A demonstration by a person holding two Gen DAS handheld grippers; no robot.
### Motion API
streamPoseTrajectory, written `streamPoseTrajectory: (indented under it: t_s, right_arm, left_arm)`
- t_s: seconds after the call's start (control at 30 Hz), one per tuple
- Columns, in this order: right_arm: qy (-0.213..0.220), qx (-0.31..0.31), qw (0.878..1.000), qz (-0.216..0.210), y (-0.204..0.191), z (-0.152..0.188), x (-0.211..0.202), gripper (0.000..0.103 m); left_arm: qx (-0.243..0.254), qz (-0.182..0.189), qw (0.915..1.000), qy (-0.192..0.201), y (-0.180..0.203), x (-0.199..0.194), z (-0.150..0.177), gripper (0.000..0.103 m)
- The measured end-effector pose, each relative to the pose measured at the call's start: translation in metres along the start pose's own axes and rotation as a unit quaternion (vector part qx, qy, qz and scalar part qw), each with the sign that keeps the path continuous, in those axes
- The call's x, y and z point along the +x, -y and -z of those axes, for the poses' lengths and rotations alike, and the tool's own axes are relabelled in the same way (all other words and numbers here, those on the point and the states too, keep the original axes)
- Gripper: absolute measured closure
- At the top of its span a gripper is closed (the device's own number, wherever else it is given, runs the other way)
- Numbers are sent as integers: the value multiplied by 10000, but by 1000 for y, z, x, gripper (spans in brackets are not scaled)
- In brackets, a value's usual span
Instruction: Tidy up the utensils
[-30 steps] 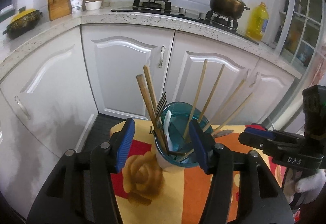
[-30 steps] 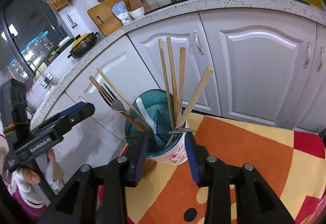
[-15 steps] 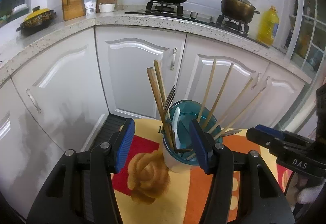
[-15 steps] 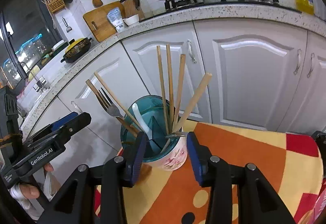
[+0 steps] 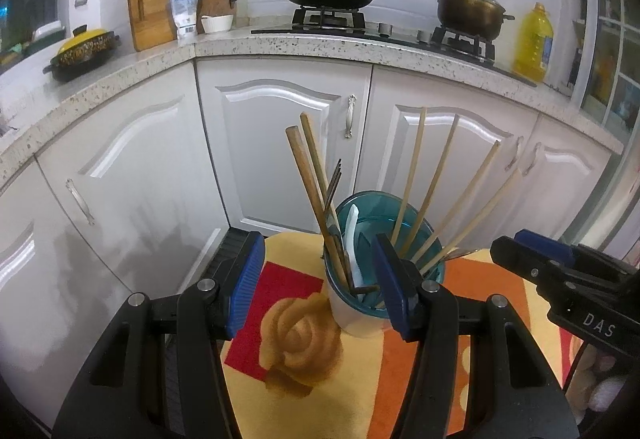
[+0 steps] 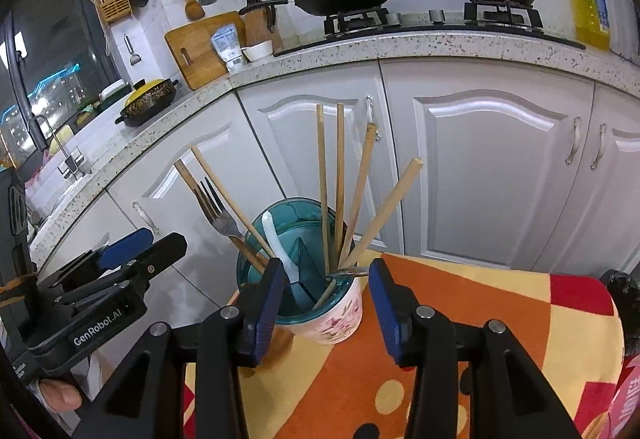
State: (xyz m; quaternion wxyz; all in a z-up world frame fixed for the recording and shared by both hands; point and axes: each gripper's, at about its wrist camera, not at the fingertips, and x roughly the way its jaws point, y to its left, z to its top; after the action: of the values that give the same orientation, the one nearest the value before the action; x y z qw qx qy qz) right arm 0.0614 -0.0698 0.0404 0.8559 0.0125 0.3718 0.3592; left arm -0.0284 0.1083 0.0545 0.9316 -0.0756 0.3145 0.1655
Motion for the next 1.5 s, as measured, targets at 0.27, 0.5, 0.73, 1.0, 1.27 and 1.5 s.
streamPoseTrajectory:
  t_s: [0.27,0.5,0.73,1.0,1.27,1.5]
  right_arm:
    - [-5,-34,10000,38,-1,1,1,59]
    - [-12,-100,9999,115,-5,2,3,59]
    - [-41,-117,9999,114,-7,2,5,58]
    - [-85,-135,9998,153,-7,4,10,57]
    - [-128,-115,9996,238,-6,4,14,57]
    - [-140,-151,9995,251,-8,4,16,57]
  left_arm:
    - [-25,-95,10000,-1,2,0,4,48]
    - [32,-213,9998,-8,3,2,8,49]
    - [10,-233,9997,2,3,3,9,48]
    - [6,-225,9997,0,3,3,9,49]
    - [-62,-198,9998,-47,1,6,10,48]
    - [-111,-175,9998,-34,-1,6,11,49]
